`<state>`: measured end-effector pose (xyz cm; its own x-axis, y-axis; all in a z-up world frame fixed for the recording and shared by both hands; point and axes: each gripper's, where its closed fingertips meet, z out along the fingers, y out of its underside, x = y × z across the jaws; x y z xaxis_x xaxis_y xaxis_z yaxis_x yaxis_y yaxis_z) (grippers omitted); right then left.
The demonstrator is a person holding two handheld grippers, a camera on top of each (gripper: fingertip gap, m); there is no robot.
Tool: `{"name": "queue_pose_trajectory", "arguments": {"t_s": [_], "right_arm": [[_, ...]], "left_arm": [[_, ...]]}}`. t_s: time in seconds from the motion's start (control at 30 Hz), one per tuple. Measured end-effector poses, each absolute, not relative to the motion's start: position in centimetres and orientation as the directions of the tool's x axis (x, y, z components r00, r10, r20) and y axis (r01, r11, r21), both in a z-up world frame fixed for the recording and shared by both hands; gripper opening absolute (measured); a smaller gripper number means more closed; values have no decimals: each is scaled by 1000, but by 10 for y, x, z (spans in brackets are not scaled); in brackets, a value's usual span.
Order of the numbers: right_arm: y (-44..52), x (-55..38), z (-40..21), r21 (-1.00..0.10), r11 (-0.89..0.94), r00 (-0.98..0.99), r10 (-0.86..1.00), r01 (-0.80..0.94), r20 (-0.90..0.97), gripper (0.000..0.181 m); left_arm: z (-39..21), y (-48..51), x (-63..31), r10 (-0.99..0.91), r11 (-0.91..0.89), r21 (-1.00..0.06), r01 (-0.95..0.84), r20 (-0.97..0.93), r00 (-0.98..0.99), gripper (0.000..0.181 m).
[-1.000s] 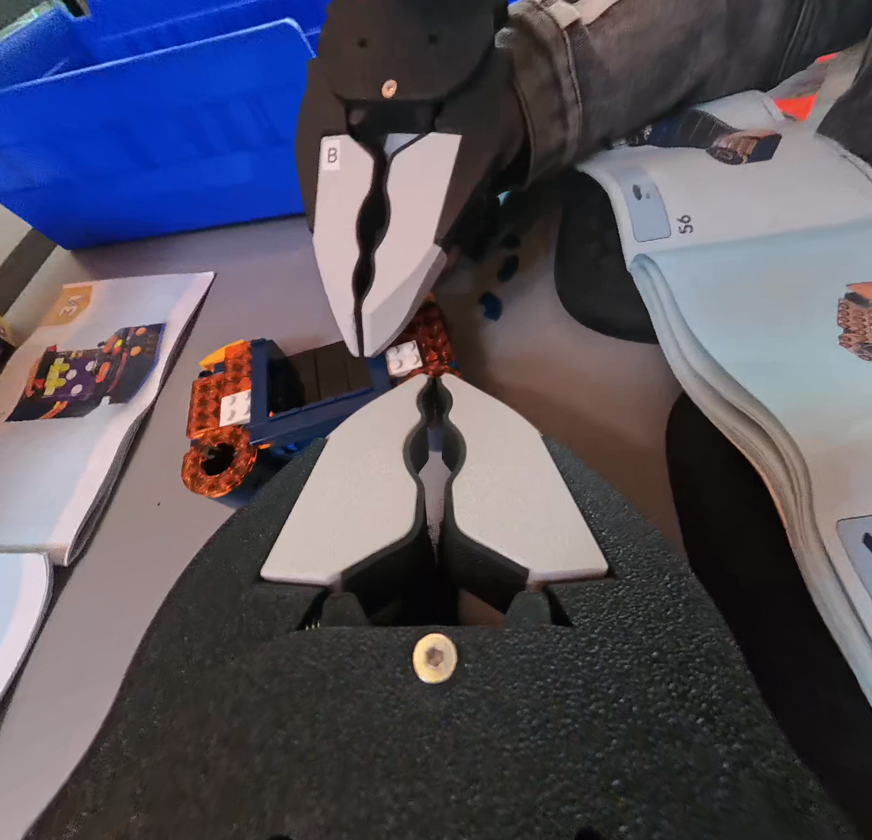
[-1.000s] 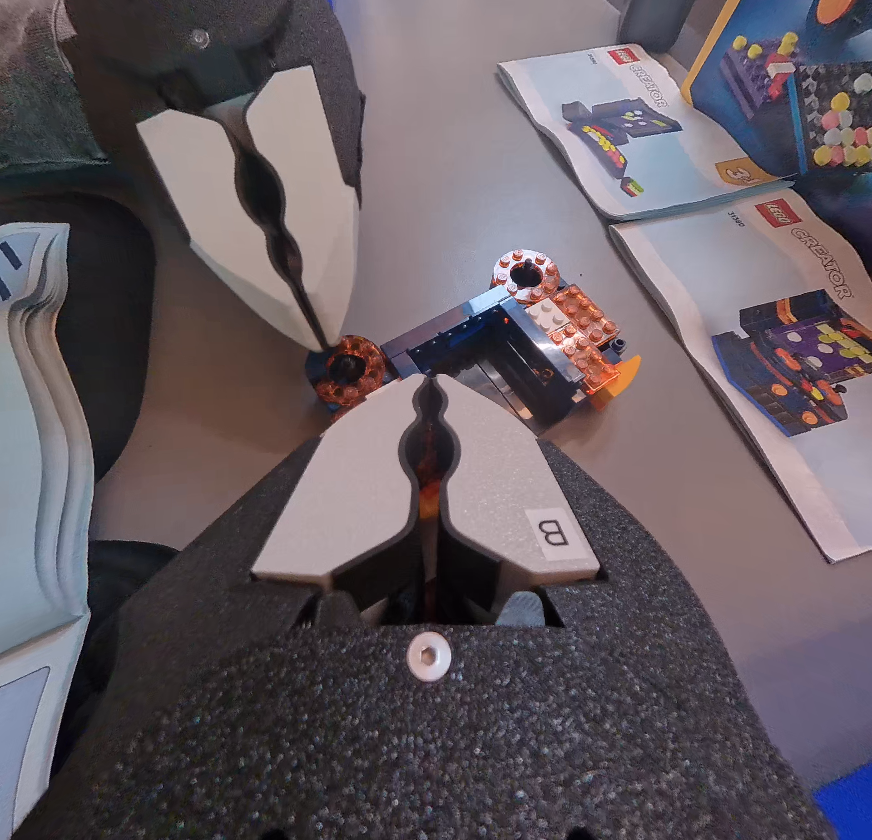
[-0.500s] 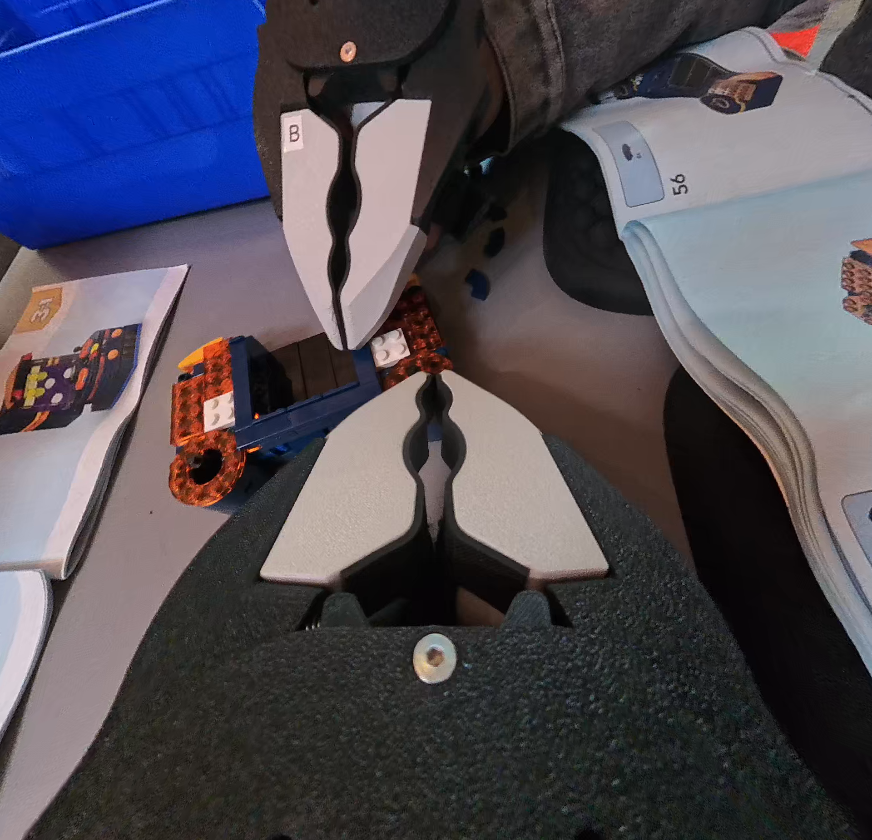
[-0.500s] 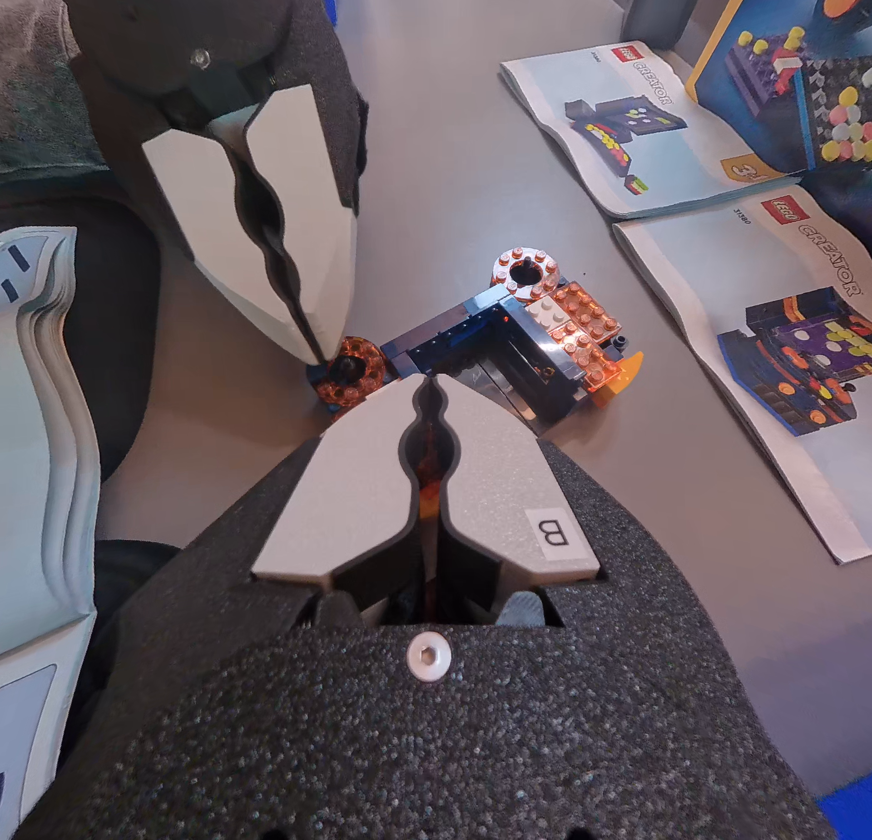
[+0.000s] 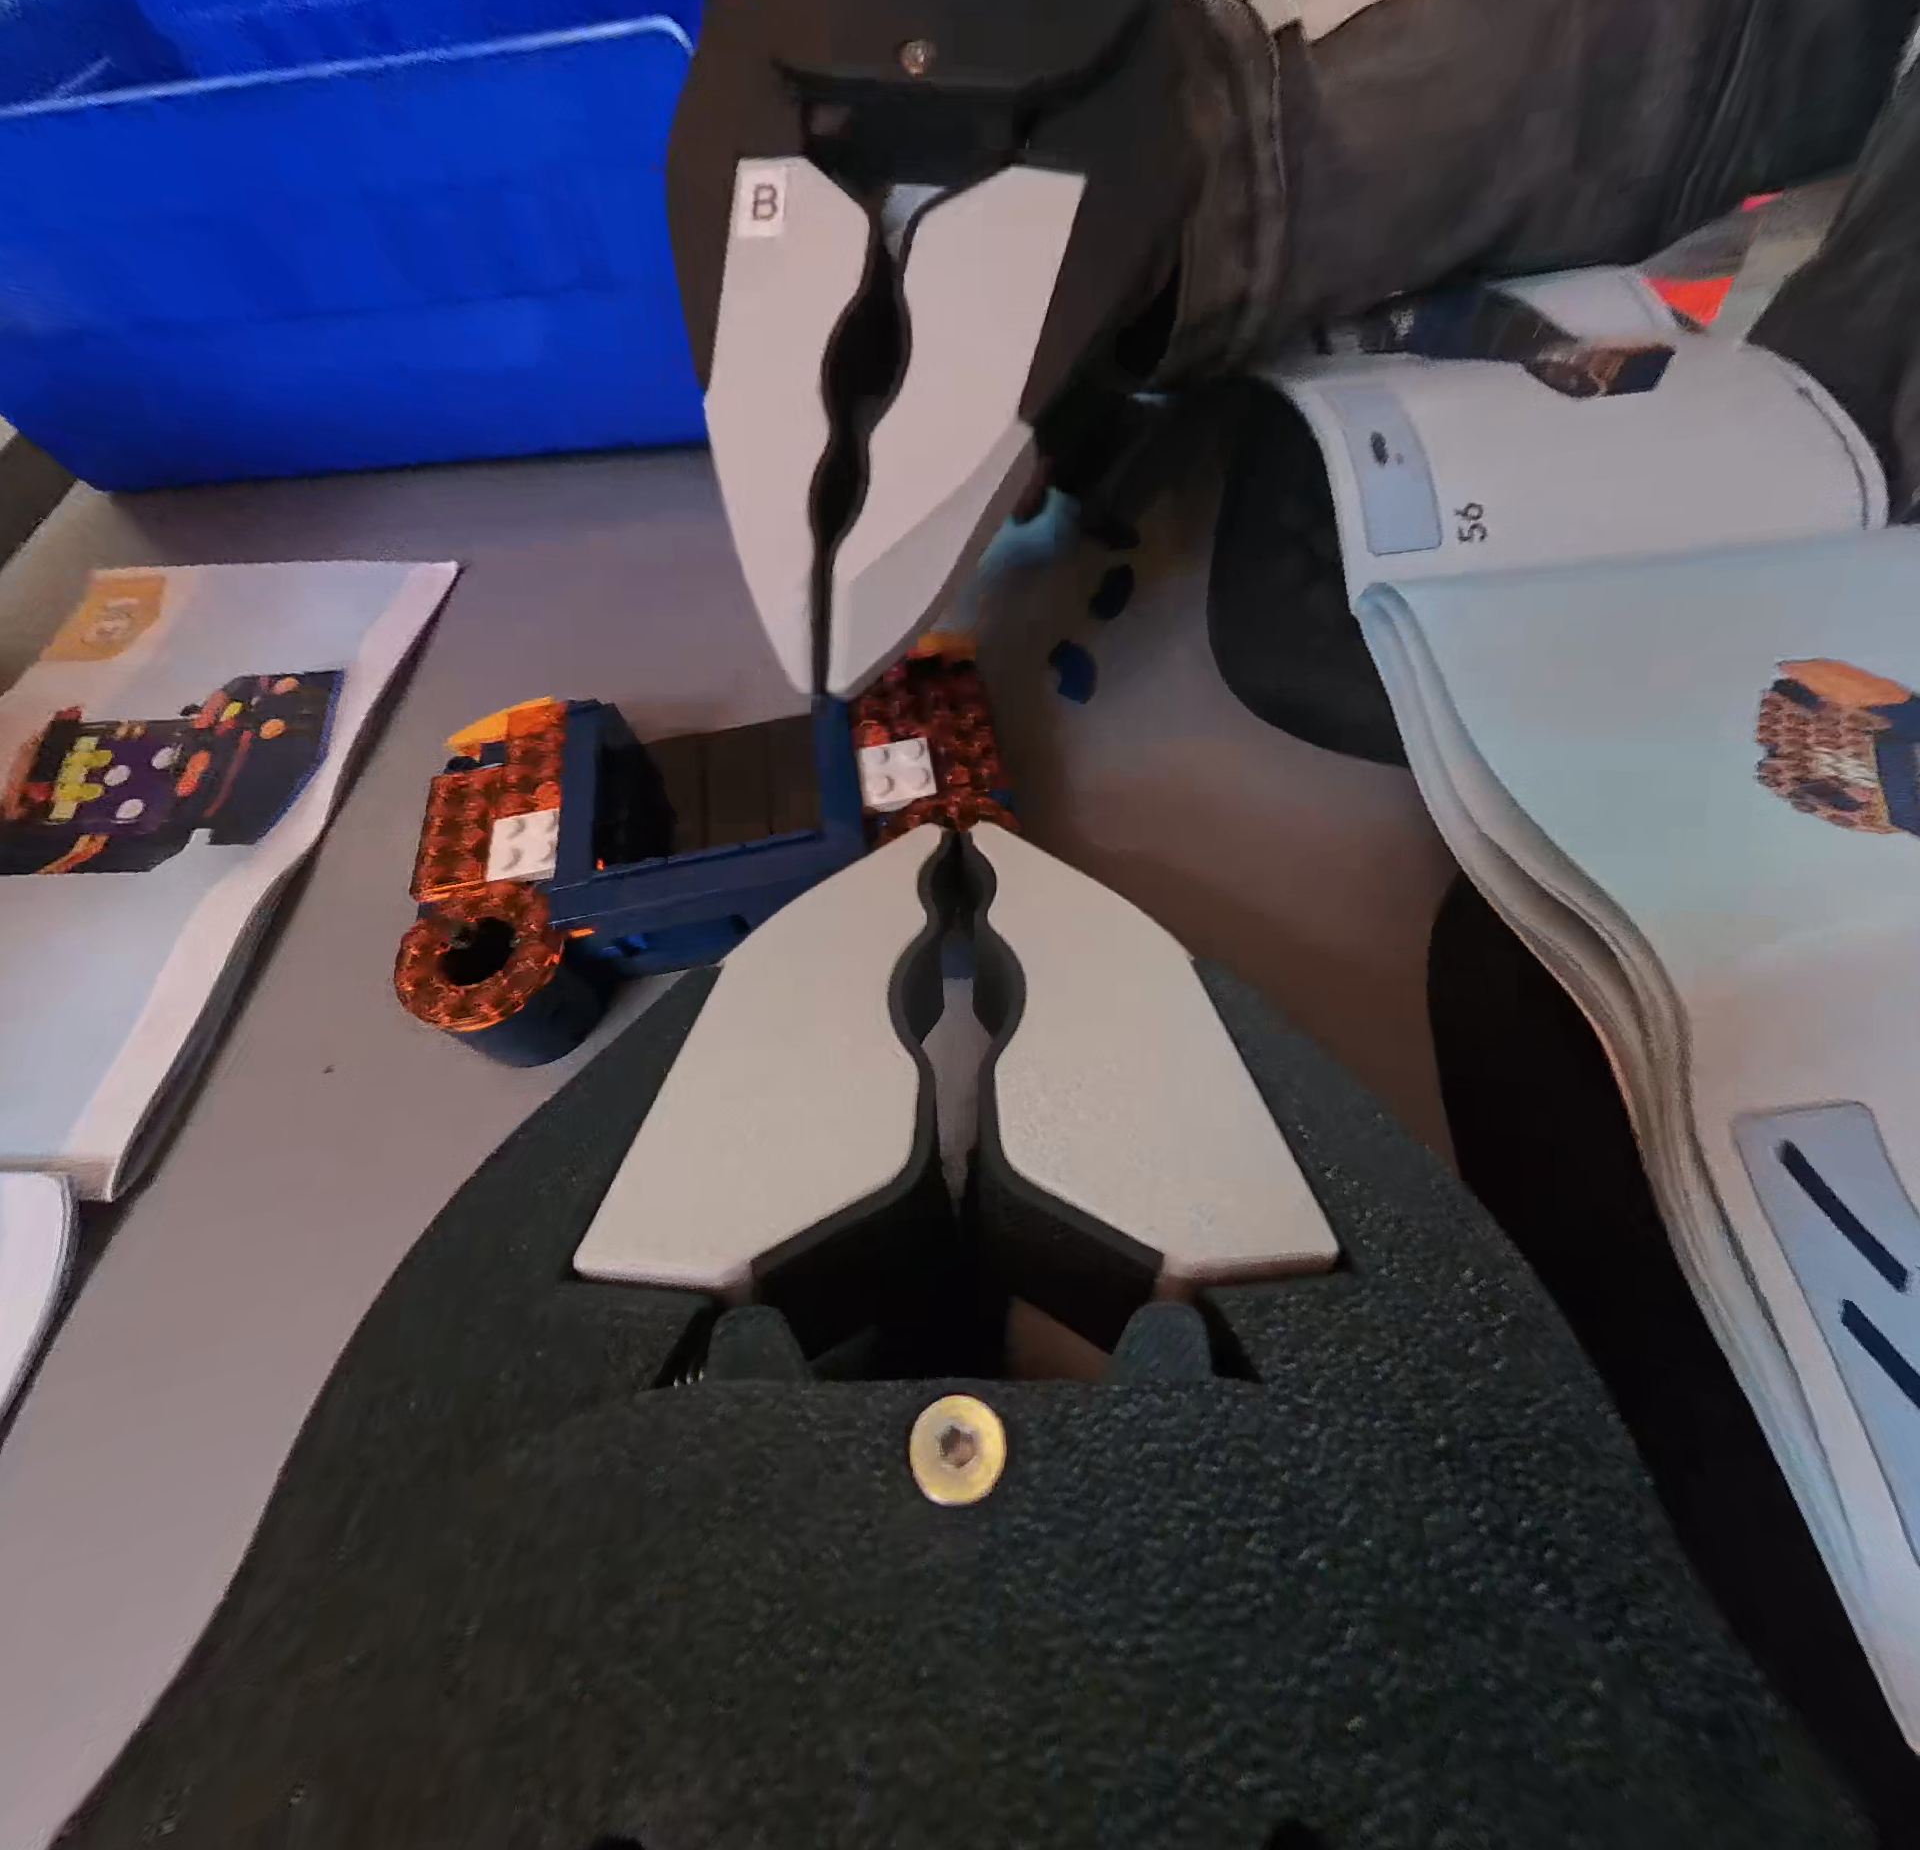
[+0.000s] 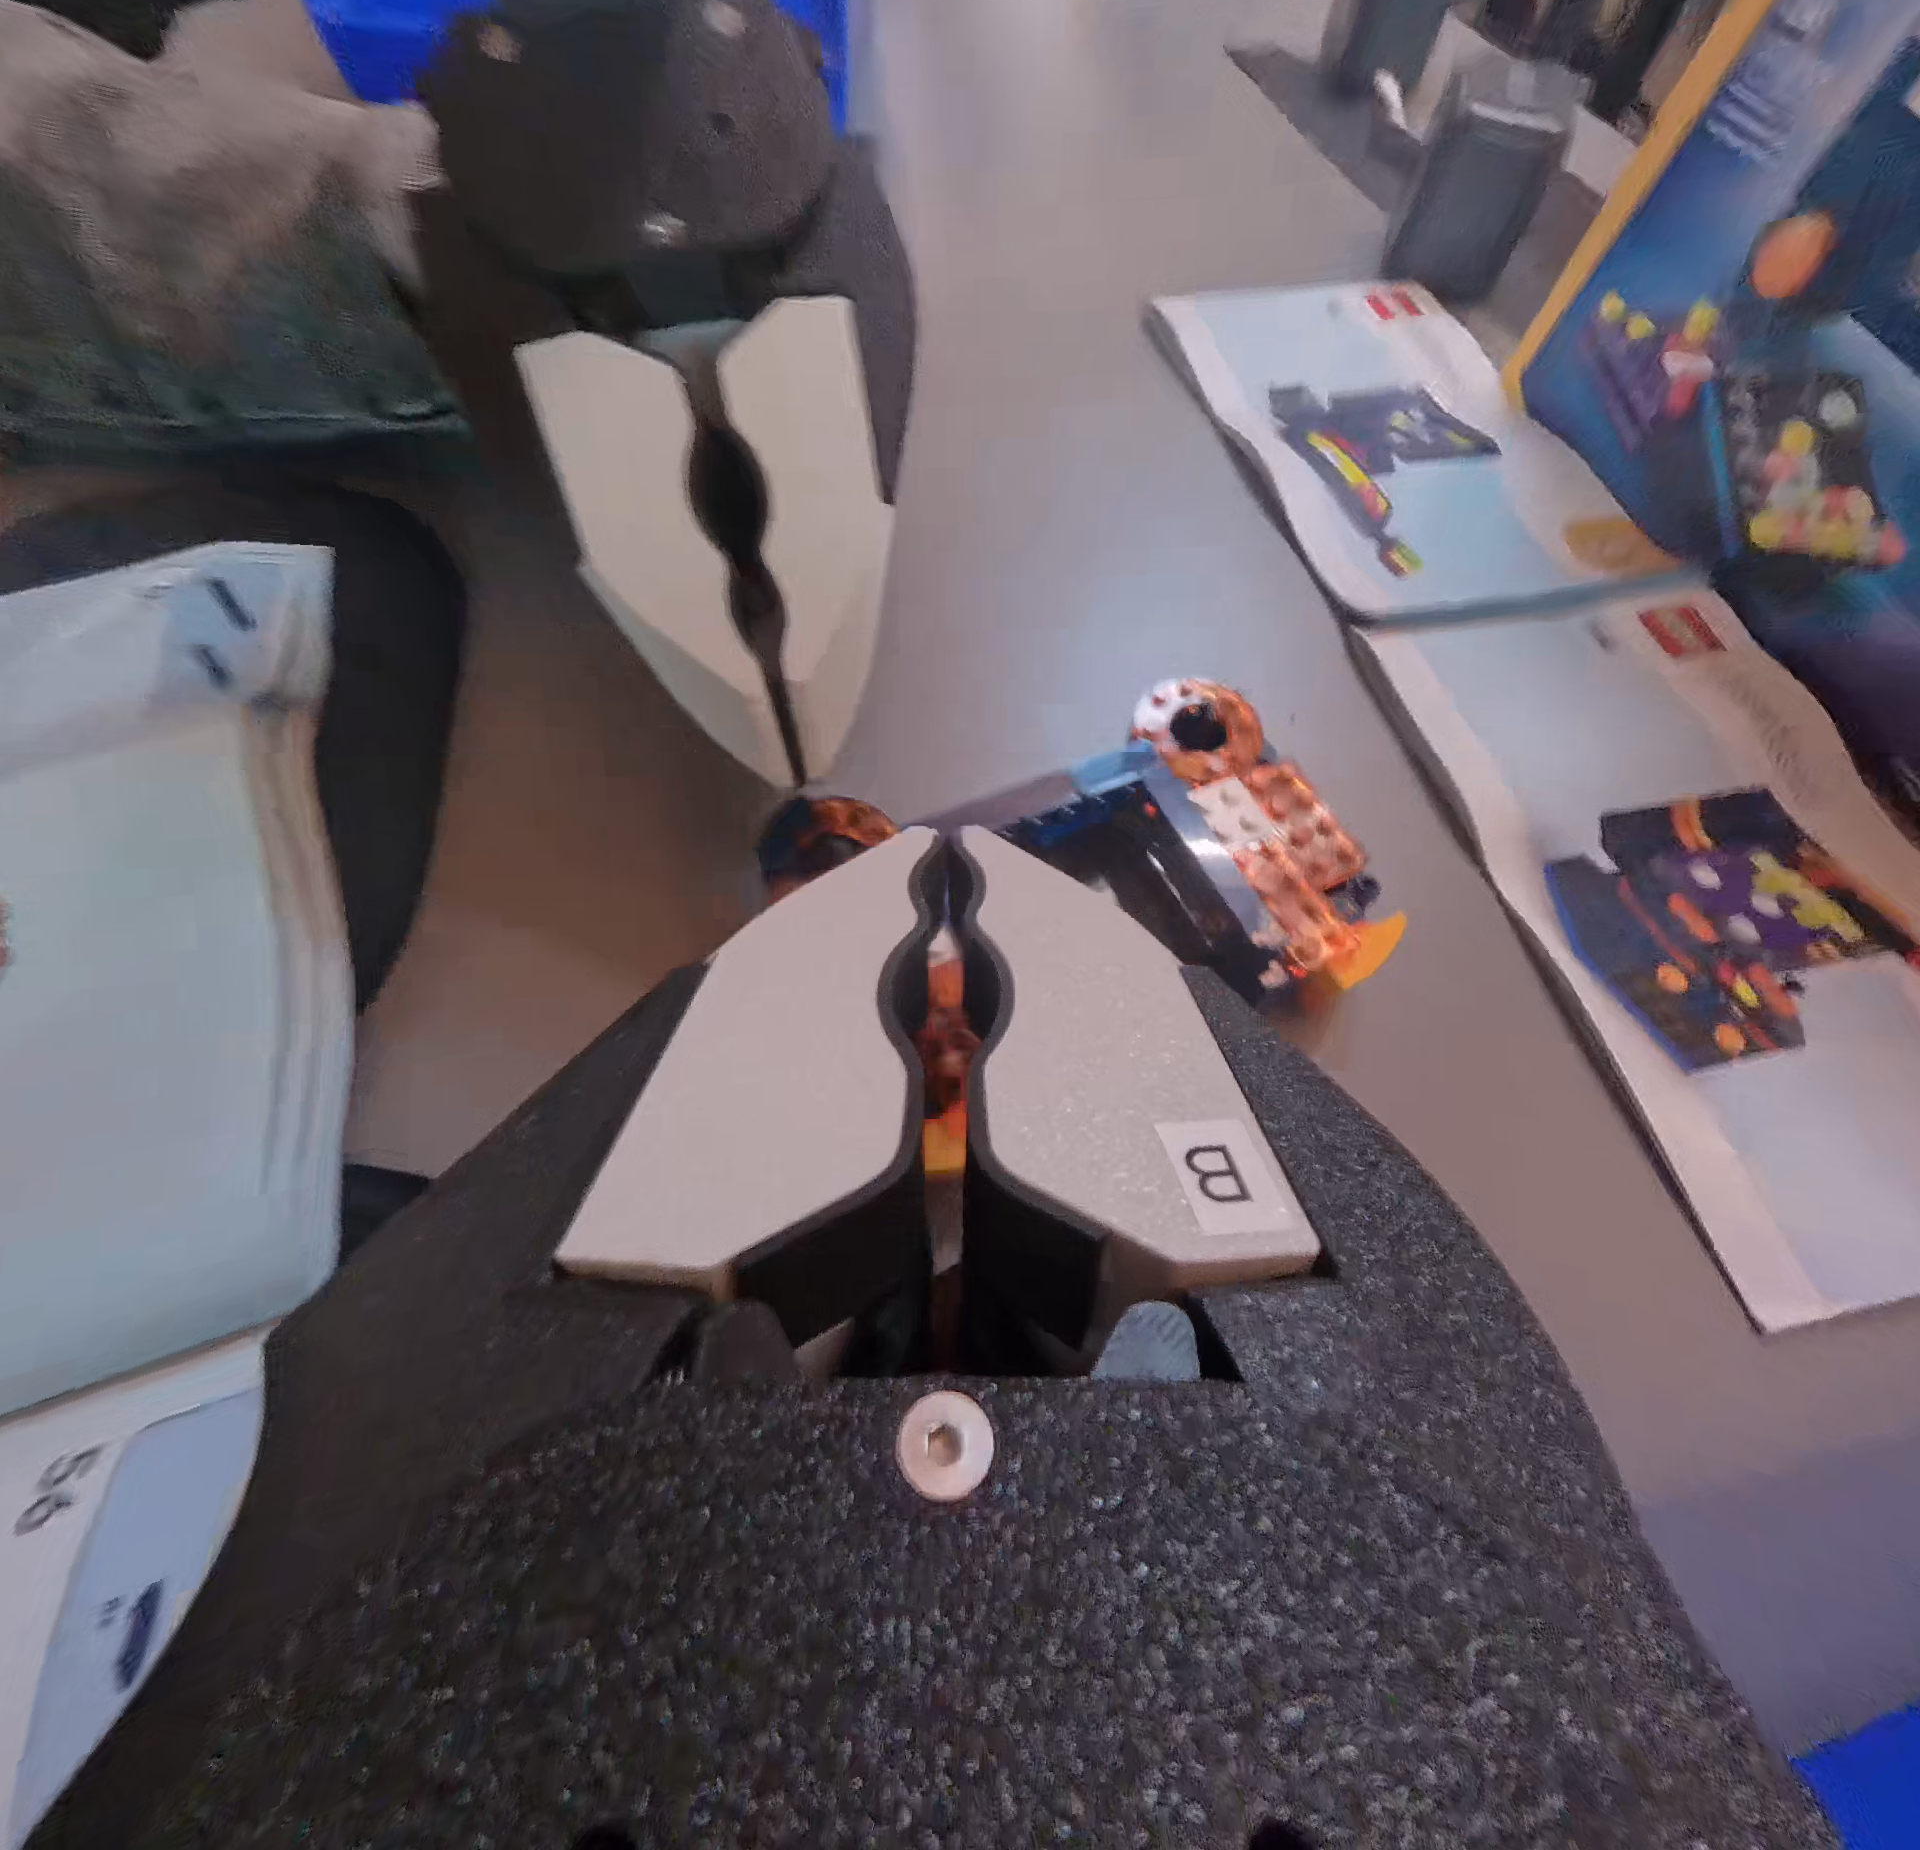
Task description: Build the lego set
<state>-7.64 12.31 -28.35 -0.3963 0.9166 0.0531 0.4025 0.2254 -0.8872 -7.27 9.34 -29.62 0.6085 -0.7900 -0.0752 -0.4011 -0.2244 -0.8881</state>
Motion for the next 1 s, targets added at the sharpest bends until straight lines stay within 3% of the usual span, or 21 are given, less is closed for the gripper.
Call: {"name": "queue_pose_trajectory", "arguments": {"t_s": [0.2, 1.0], "right_arm": [[88, -69, -297, -857, 328, -541, 838, 397, 70, 0], [92, -71, -297, -798, 372, -526, 847, 475, 82, 0]], "left_arm": [[-301, 92, -74, -800, -219, -879, -424, -88, 594, 0], [-308, 92, -72, -790, -283, -859, -427, -44, 611, 0]]}}
